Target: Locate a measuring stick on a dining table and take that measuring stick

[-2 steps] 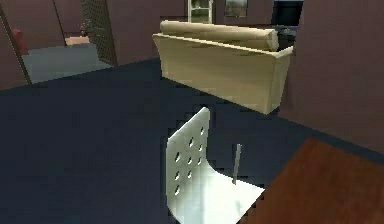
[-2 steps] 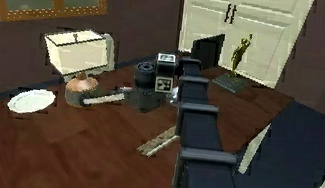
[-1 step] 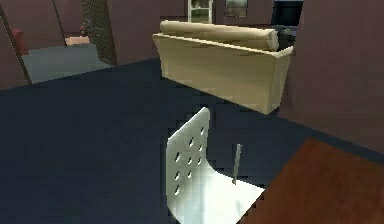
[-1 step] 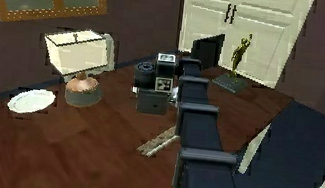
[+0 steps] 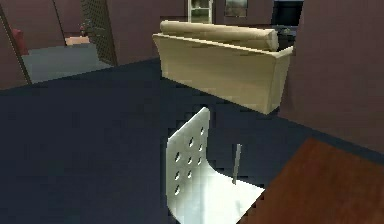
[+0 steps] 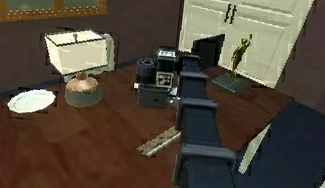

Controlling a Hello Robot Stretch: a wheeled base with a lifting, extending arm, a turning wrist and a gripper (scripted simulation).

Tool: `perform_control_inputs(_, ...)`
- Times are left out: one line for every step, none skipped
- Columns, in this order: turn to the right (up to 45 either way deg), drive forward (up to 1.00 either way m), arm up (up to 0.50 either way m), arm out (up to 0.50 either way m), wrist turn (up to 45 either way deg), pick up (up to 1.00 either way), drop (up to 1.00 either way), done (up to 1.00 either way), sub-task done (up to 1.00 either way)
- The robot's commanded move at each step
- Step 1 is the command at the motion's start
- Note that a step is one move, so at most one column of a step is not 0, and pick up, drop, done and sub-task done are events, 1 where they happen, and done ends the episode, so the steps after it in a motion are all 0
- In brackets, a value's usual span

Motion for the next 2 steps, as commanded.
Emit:
perform_control_inputs(0.0,0.00,-0.30,0.00,0.0,0.00,0.00,0.00,0.00)
perform_control_inputs(0.0,0.00,0.00,0.00,0.0,1.00,0.00,0.00,0.00)
